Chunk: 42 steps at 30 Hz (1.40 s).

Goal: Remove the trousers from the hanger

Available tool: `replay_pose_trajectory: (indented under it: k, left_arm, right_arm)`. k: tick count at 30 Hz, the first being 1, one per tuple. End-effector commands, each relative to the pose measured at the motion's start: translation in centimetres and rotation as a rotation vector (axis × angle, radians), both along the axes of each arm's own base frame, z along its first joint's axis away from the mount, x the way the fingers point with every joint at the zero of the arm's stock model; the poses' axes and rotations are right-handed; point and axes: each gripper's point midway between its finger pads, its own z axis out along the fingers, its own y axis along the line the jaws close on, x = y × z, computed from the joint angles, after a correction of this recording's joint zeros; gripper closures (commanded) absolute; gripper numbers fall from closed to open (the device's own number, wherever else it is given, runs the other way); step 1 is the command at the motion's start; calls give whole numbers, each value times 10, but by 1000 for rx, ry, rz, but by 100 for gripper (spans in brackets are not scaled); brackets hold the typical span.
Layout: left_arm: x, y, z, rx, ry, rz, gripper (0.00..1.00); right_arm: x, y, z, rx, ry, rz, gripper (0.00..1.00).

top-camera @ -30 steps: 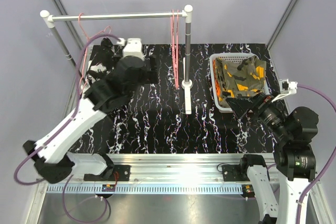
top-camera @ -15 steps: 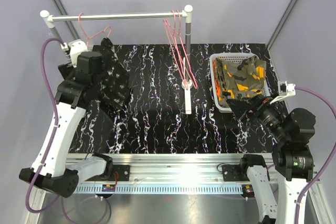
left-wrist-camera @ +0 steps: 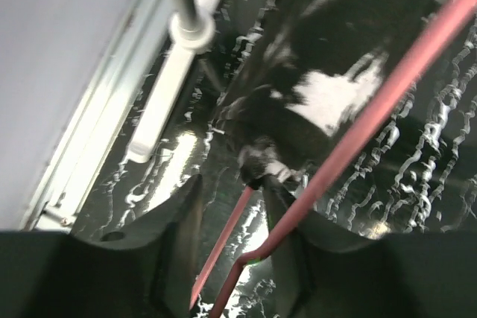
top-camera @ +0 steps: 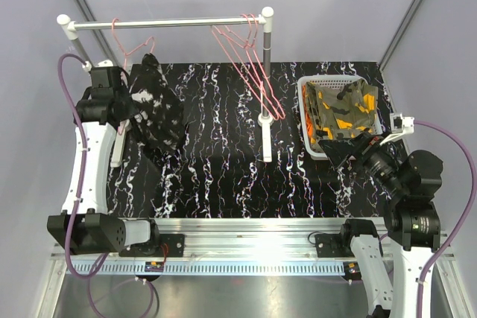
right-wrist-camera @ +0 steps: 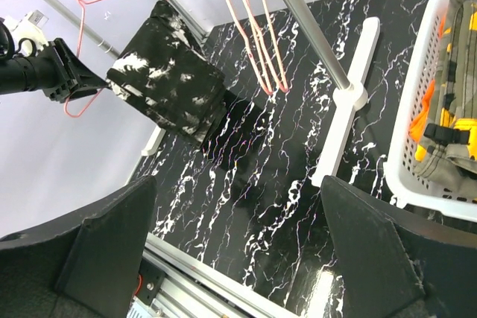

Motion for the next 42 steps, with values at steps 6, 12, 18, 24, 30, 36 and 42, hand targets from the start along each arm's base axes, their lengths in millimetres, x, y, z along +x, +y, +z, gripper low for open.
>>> replay_pose_trajectory:
  k: [6, 12, 18, 24, 30, 36, 42]
  left_arm:
    - [16, -22, 31, -70, -118, -122, 82]
    - [18, -25, 36, -78, -126, -136, 73]
    - [16, -28, 49, -87, -165, -143, 65]
    - [16, -28, 47, -86, -158, -143, 73]
    - [25, -27, 21, -97, -106, -140, 76]
    - [27, -33, 32, -118, -126, -152, 100]
    - [24, -61, 80, -92, -262, -226, 100]
  right_arm:
    - [-2, 5, 9, 18, -37, 29, 1]
    - [-1, 7, 8, 31, -28, 41, 0]
    - [0, 7, 8, 39, -28, 44, 1]
    - [1, 9, 8, 51, -22, 52, 1]
    - [0, 9, 9, 48, -27, 51, 0]
    - [-1, 8, 10, 45, -31, 50, 0]
    - [-1, 8, 12, 35, -51, 53, 1]
